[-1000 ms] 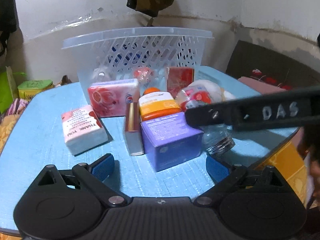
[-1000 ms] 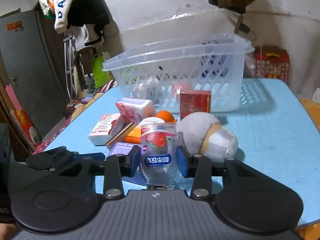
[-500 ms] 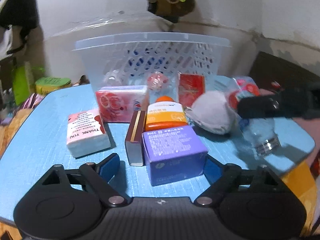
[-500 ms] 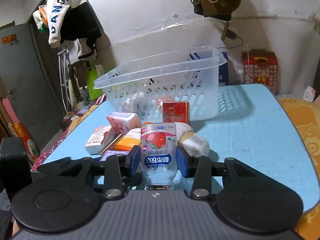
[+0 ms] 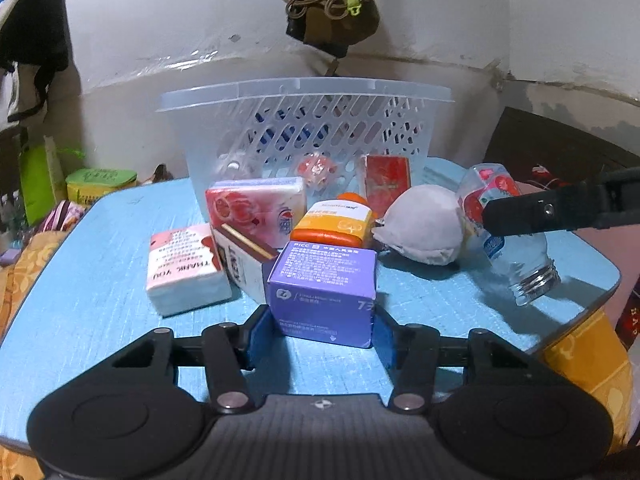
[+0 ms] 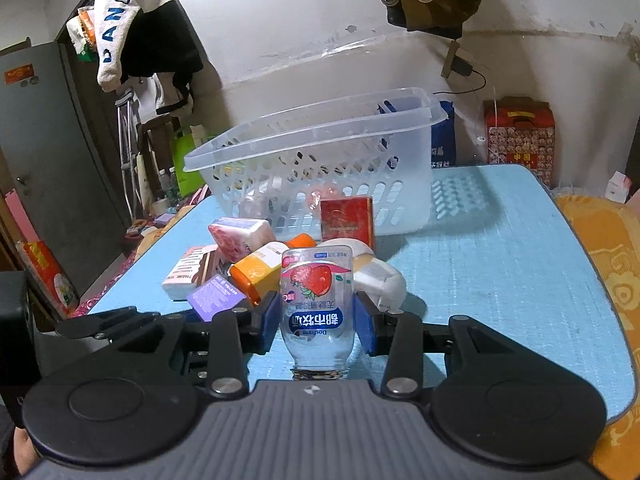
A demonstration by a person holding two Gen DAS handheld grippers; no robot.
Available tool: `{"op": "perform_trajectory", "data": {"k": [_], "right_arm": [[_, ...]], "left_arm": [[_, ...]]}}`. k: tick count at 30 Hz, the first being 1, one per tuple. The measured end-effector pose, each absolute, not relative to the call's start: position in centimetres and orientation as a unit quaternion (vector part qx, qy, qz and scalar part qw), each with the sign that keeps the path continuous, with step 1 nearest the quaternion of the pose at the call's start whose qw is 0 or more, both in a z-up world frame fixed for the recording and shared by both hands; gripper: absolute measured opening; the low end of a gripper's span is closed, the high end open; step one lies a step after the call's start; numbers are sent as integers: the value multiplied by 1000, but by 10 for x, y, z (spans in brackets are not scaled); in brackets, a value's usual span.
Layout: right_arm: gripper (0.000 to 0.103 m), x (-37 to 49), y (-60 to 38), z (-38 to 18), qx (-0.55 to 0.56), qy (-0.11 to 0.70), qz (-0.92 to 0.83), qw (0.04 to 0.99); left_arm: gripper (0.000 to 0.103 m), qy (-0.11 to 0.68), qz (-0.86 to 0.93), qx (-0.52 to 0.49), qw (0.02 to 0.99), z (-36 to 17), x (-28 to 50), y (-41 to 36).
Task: Organize objects
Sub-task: 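Grasp the purple box with the left tool while the right tool holds the bottle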
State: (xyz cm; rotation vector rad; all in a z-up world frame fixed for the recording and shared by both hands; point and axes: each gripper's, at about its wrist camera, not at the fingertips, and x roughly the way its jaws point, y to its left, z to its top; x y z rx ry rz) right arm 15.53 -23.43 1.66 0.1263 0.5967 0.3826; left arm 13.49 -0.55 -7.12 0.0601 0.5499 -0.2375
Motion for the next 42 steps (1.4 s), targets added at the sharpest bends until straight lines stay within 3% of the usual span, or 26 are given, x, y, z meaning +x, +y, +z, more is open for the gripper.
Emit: {"op": "perform_trajectory", "data": {"k": [3, 7, 8, 10, 42], "right_arm": [[44, 155, -235, 16, 62, 293, 187, 936], [44, 155, -235, 16, 60, 293, 186, 936], [44, 155, -235, 16, 60, 293, 186, 936], [44, 155, -235, 16, 59, 293, 186, 936], [44, 151, -245, 39, 42, 231, 165, 958]], "left_arm": [[74, 255, -120, 47, 958, -74, 136, -9], [74, 241, -121, 54, 961, -75, 138, -11], [72, 241, -122, 52, 961, -75, 139, -10], [53, 246, -123, 50, 960, -74, 141, -9], [53, 172, -131, -27, 976, -10, 122, 28]]}}
